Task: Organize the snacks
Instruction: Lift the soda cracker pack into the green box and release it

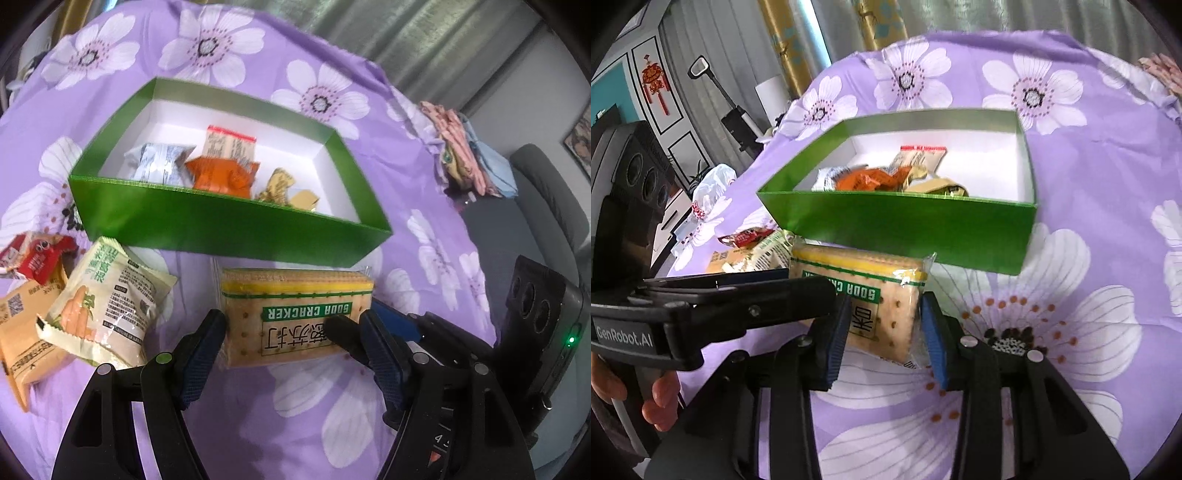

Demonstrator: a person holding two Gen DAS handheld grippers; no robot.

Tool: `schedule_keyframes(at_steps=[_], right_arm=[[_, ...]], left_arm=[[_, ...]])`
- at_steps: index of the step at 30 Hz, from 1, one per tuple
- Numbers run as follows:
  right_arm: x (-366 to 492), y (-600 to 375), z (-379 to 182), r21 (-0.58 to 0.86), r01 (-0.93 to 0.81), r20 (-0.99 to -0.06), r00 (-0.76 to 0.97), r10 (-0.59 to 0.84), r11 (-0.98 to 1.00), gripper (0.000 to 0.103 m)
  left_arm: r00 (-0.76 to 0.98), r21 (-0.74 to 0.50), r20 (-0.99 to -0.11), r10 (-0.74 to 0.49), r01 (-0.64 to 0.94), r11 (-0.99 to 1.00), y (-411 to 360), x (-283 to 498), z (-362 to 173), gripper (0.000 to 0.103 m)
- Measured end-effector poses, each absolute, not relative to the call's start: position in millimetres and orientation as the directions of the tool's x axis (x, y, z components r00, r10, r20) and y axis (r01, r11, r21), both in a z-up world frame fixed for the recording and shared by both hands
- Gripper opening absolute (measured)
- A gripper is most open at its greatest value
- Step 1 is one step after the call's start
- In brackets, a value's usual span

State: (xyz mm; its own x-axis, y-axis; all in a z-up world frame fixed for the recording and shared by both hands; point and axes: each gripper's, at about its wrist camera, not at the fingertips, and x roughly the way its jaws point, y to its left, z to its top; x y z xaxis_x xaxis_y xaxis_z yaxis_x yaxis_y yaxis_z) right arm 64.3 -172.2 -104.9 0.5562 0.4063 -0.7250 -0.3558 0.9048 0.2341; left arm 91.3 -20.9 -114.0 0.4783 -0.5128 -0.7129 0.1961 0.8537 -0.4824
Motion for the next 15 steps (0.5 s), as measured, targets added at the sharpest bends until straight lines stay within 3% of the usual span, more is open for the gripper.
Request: schedule_keyframes(at_steps=[15], right_arm=[[65.2, -165.2, -55.7, 0.194, -0.393, -0.64, 0.644, 0.419, 0.899, 0.039]], left_arm=[[0.574, -0.454, -0.647, -0.502, 0.239, 0.858, -12.3, 91.5, -63.4, 0.075]])
